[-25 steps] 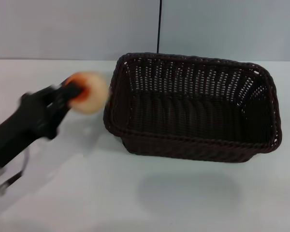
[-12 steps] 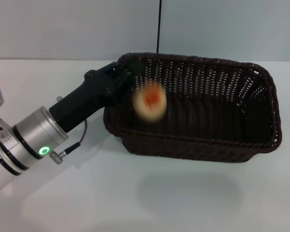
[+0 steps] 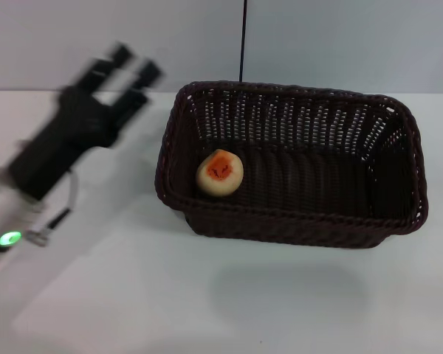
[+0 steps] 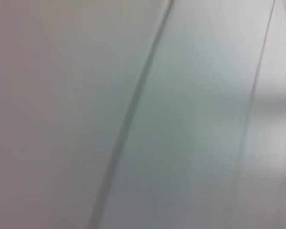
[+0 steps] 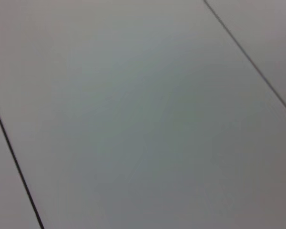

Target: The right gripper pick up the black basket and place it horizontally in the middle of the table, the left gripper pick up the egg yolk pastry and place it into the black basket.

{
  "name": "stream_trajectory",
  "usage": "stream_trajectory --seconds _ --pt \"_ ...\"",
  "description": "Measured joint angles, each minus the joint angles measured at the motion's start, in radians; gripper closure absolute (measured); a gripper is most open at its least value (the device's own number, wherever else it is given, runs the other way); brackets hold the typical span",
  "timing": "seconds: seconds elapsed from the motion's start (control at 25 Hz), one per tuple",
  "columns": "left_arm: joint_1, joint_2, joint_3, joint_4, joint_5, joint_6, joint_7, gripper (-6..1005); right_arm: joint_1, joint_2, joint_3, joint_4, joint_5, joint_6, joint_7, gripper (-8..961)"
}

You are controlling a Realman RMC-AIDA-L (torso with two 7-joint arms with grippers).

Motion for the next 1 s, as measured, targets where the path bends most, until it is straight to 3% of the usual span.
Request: stream_trajectory --seconds 0.16,0.2,0.24,0.32,0.36,0.48,0.52,0.56,1.0 --pt "0.102 0.001 -0.199 0.01 -0.001 0.135 0.091 413 0.0 0.0 0.018 0.001 0.0 -0.016 0.024 545" --pt "0.102 0.001 -0.199 0.01 -0.001 0.135 0.091 379 -0.001 0.0 0.019 0.002 0.0 -0.021 0.031 545" --pt "0.161 0.002 -0.33 0.011 -0.001 0.177 0.11 345 -0.002 0.001 0.02 0.002 0.0 -0.026 0.037 545" --pt "0.179 0.002 -0.371 0.011 -0.001 0.183 0.109 278 -0.004 0.0 0.02 0.002 0.0 -0.036 0.044 545" --pt "0.215 0.004 -0.456 0.011 -0.001 0.193 0.102 244 -0.006 0.0 0.021 0.002 0.0 -0.04 0.047 545" --pt "0.215 0.004 -0.456 0.011 -0.001 0.193 0.102 197 -0.007 0.0 0.021 0.002 0.0 -0.052 0.049 545" --pt "0.262 0.005 -0.557 0.011 -0.001 0.197 0.098 181 -0.007 0.0 0.021 0.003 0.0 -0.054 0.05 545" --pt "0.278 0.005 -0.591 0.011 -0.001 0.196 0.098 182 -0.007 0.0 0.021 0.003 0.0 -0.054 0.05 545" --pt "0.284 0.005 -0.657 0.011 -0.001 0.189 0.098 186 -0.001 -0.001 0.02 0.007 0.0 -0.095 0.05 545"
